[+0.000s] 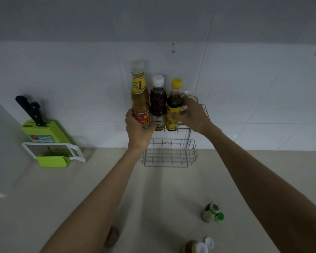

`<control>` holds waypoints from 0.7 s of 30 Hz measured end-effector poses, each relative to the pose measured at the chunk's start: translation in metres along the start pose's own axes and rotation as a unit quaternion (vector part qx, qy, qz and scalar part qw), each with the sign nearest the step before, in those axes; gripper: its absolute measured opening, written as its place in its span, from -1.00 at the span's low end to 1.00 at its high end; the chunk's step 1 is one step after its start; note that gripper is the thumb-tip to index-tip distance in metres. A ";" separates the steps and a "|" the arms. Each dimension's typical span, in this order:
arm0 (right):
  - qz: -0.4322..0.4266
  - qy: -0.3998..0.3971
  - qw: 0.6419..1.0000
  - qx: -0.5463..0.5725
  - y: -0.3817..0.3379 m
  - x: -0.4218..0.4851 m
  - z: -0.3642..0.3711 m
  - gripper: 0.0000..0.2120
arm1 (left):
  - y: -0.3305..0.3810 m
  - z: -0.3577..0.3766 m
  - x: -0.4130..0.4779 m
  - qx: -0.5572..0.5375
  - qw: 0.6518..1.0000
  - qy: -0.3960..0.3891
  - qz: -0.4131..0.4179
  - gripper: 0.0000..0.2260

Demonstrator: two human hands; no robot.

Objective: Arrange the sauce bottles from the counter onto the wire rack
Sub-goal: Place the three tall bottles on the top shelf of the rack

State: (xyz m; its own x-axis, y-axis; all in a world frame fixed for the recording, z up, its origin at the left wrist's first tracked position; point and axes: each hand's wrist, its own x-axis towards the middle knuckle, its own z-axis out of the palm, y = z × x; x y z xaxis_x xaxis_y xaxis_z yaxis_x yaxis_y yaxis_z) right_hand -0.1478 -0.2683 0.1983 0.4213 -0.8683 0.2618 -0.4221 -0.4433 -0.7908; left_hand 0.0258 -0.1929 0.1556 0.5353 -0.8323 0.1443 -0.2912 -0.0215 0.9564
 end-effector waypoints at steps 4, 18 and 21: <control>0.038 -0.022 0.997 0.069 0.004 0.003 -0.004 -0.58 | -0.004 -0.002 0.001 -0.007 1.000 -0.013 -0.001 -0.18; 0.075 0.018 0.996 0.053 -0.006 -0.020 0.019 -0.30 | 0.004 -0.008 -0.014 0.032 0.998 -0.062 -0.004 -0.05; 0.046 0.163 0.984 0.058 -0.013 -0.039 0.029 -0.28 | 0.019 -0.018 -0.030 0.056 0.997 -0.046 -0.026 -0.13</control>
State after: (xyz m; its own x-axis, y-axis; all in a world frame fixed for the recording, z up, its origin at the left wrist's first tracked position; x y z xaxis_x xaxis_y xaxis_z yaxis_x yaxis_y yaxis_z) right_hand -0.1354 -0.2227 0.1826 0.0980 -0.9375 0.3338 -0.3433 -0.3467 -0.8729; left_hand 0.0181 -0.1586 0.1739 0.4788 -0.8754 0.0664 -0.3545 -0.1236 0.9268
